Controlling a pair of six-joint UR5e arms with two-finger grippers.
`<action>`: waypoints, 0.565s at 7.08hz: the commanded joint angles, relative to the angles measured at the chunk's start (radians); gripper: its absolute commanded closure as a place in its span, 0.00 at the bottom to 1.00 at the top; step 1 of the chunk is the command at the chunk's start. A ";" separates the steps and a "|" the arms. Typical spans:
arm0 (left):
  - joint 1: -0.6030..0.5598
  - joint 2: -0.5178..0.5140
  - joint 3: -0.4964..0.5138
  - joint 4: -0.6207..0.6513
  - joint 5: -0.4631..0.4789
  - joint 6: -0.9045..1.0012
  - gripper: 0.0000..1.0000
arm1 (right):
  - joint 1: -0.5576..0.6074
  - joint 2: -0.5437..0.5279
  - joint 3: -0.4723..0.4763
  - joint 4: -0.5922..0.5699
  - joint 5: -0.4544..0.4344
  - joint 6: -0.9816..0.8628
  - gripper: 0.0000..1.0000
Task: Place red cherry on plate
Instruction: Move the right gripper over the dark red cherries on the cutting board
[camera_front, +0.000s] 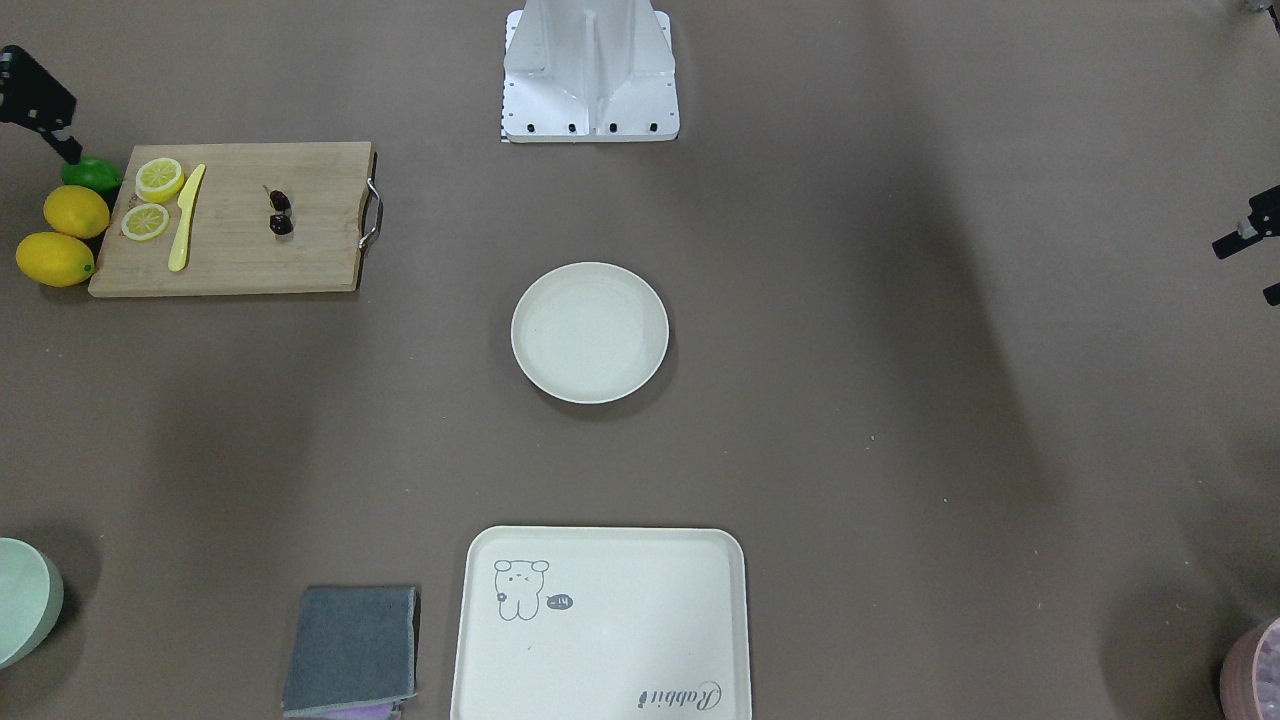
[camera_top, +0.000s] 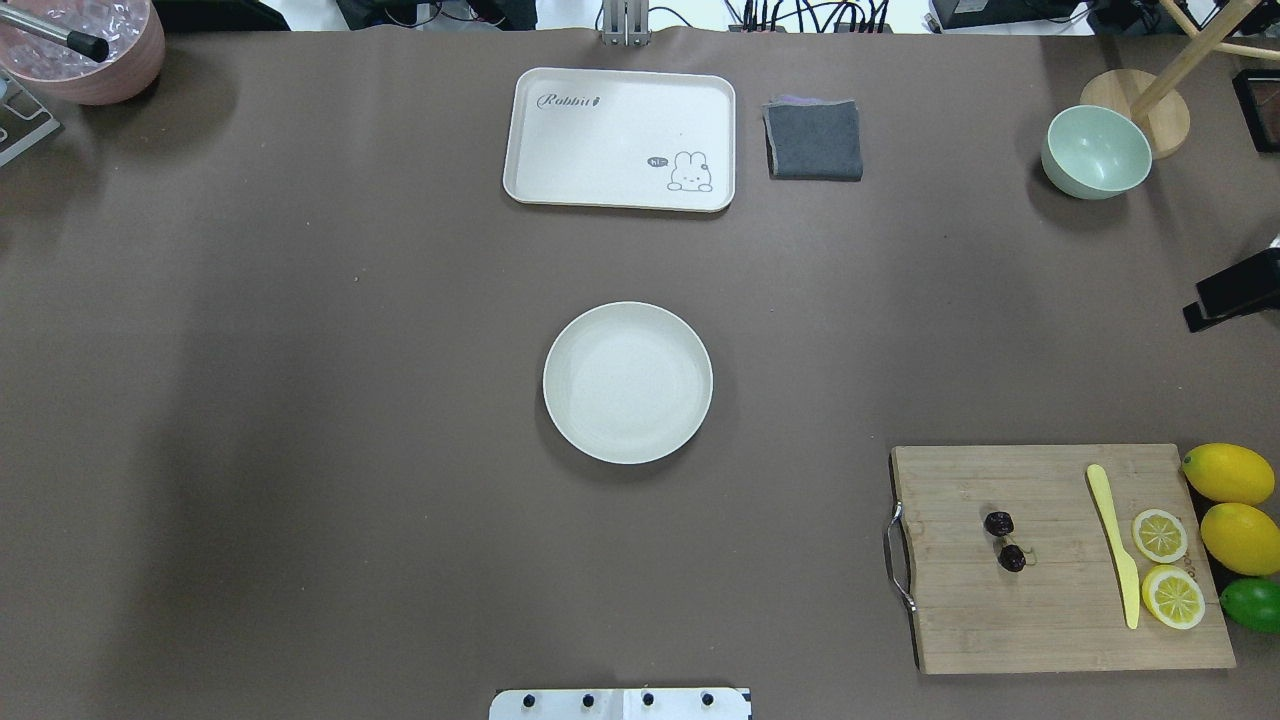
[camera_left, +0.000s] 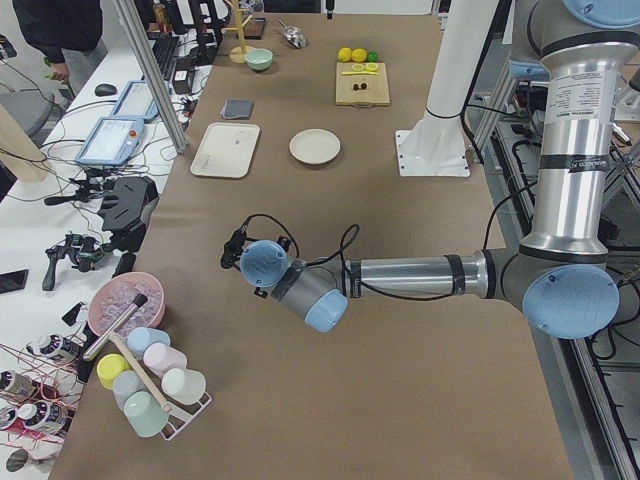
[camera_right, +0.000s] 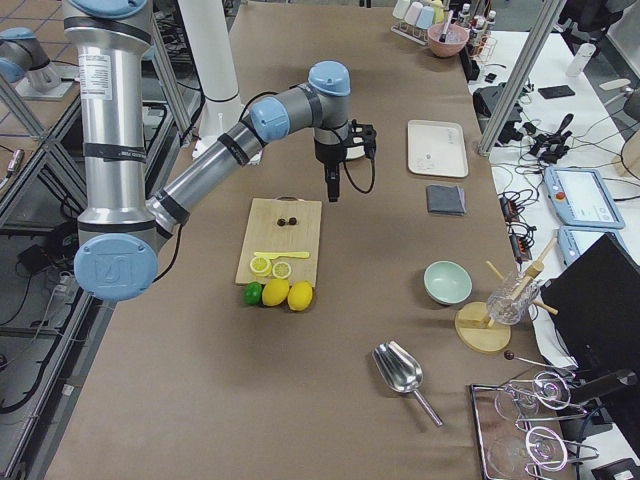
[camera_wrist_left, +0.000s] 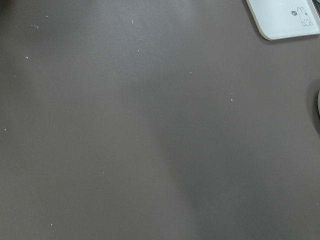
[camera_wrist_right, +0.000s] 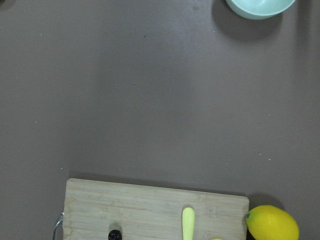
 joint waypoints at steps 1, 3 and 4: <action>0.002 0.000 -0.001 0.001 0.004 -0.003 0.02 | -0.245 -0.027 0.014 0.112 -0.159 0.239 0.01; -0.001 0.000 -0.008 0.001 0.003 -0.007 0.02 | -0.463 -0.234 -0.006 0.466 -0.337 0.466 0.01; 0.000 -0.001 -0.007 0.001 0.004 -0.007 0.02 | -0.509 -0.306 -0.079 0.675 -0.365 0.528 0.01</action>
